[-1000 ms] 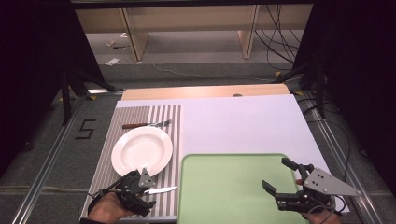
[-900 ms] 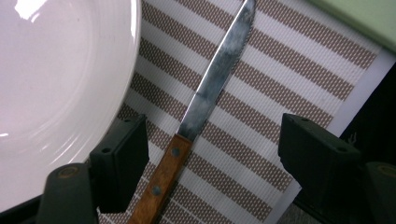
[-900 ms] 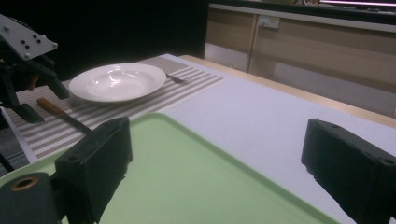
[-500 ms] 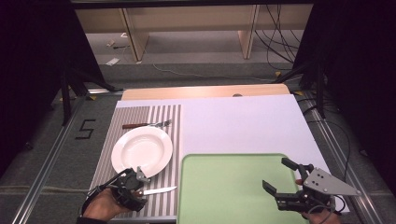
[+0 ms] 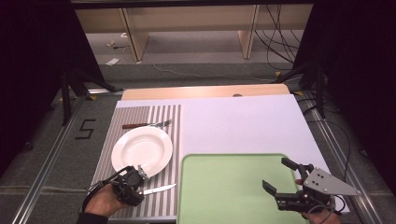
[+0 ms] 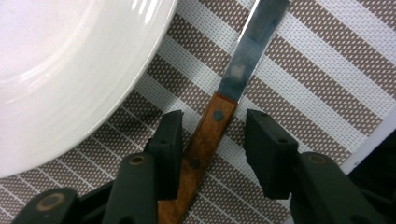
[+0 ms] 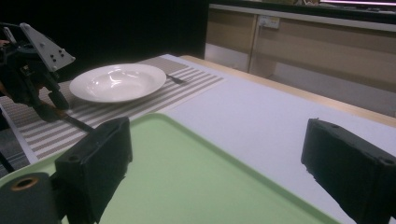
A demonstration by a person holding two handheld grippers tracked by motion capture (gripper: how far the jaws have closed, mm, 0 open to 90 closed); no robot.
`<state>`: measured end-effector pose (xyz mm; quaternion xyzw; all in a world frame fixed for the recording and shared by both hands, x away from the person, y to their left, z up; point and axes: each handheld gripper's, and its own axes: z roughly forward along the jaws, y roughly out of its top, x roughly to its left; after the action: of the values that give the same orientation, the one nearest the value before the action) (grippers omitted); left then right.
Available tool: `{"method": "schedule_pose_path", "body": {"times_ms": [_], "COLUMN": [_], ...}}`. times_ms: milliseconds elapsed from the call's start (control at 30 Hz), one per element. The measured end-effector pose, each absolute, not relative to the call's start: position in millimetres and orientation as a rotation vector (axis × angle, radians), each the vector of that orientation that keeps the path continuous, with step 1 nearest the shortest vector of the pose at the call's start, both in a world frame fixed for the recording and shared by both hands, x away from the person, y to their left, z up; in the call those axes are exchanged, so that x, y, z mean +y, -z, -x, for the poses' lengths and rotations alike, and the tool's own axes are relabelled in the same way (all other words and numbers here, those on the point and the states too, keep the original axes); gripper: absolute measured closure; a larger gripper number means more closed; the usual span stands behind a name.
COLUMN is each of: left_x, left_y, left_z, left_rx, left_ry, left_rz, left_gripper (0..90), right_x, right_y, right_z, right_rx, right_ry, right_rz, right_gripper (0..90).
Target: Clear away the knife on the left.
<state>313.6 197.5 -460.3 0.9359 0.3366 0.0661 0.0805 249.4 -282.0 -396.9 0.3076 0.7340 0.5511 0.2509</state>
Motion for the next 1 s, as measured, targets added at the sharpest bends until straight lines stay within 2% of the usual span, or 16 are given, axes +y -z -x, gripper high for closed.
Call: {"method": "schedule_pose_path", "body": {"times_ms": [100,400,667,1000], "left_x": [197,194,194,191], "left_y": [460,460,459,445], "left_z": [-313,-318,-317,-314], "left_rx": [1.071,1.044,1.020,0.989], "left_ry": [-0.134,-0.065,-0.068,-0.051], "left_rz": [-2.782,-2.814,-2.818,-2.709], "left_gripper": [60.5,75.6,76.9,77.0], "right_x": [-282,-282,-282,-282], "right_y": [397,397,397,397], "right_z": [-250,-249,-249,-249], "right_rx": [1.996,1.996,1.999,1.998], "right_ry": [-1.504,-1.502,-1.500,-1.500], "right_rz": [-0.836,-0.836,-0.834,-0.833], "right_gripper": [9.7,9.7,9.7,9.7]}}
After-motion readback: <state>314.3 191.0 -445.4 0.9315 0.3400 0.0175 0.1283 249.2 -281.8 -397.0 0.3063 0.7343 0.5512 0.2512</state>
